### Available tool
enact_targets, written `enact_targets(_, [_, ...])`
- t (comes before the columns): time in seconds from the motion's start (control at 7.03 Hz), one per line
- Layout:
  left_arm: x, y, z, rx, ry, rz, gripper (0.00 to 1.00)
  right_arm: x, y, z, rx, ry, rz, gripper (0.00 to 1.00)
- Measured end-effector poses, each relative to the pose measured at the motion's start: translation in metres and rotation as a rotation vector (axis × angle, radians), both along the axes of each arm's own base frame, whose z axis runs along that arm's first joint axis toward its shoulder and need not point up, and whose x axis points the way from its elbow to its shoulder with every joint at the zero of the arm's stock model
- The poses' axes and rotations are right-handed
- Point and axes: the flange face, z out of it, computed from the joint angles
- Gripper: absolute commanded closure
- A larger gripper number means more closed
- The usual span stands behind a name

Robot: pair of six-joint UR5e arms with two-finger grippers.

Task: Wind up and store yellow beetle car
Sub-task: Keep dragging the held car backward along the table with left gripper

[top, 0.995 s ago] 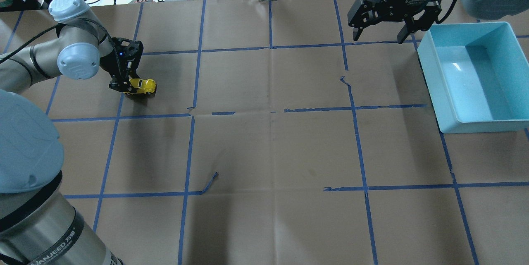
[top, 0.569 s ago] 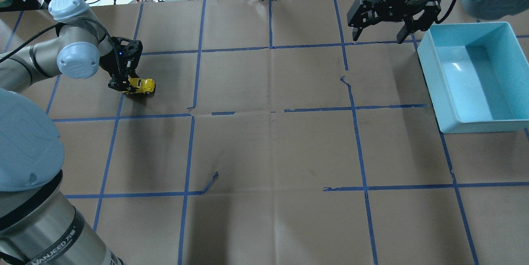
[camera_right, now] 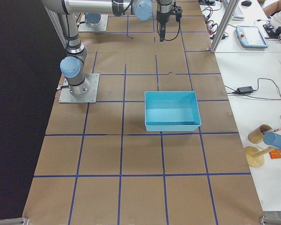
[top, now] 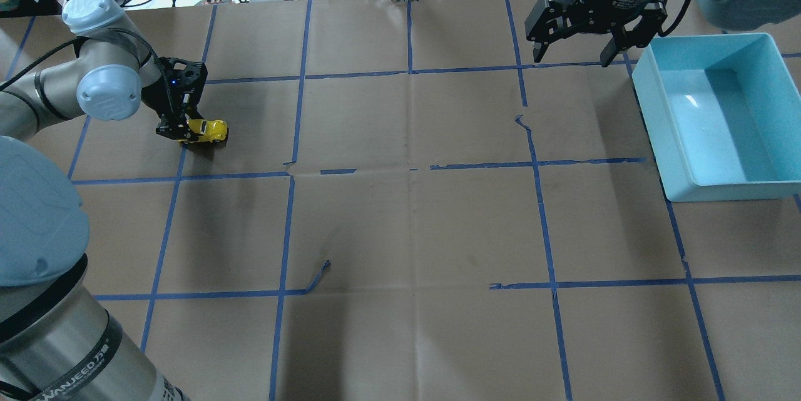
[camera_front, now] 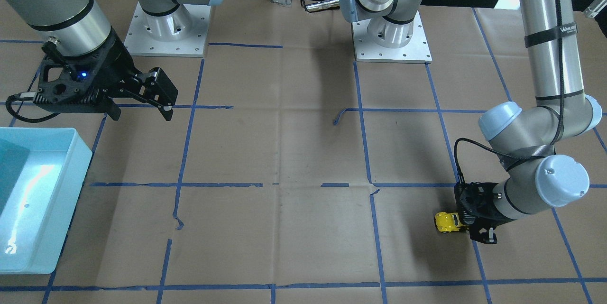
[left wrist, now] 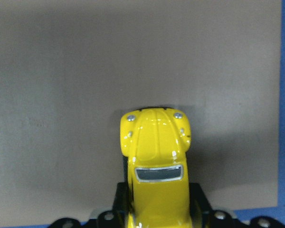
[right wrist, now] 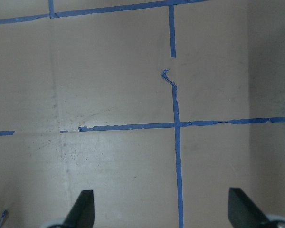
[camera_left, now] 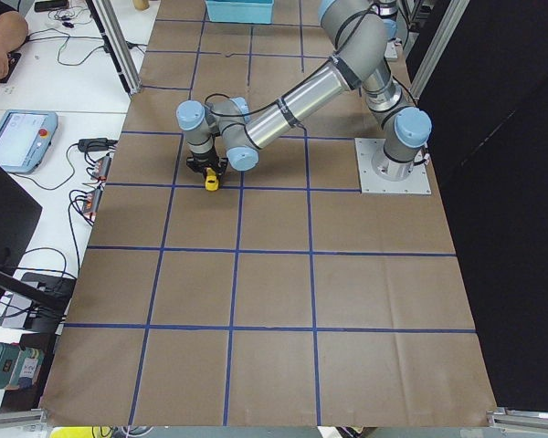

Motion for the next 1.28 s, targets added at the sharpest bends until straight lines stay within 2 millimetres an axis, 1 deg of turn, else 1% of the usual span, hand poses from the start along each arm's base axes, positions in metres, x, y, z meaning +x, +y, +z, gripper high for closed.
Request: enact_targets(1.28, [0.0111, 0.0015, -0.0007, 0.000, 0.002, -0.028, 0.92, 0.0057, 0.0017, 0.0009, 0.000, -0.001, -0.001, 0.00])
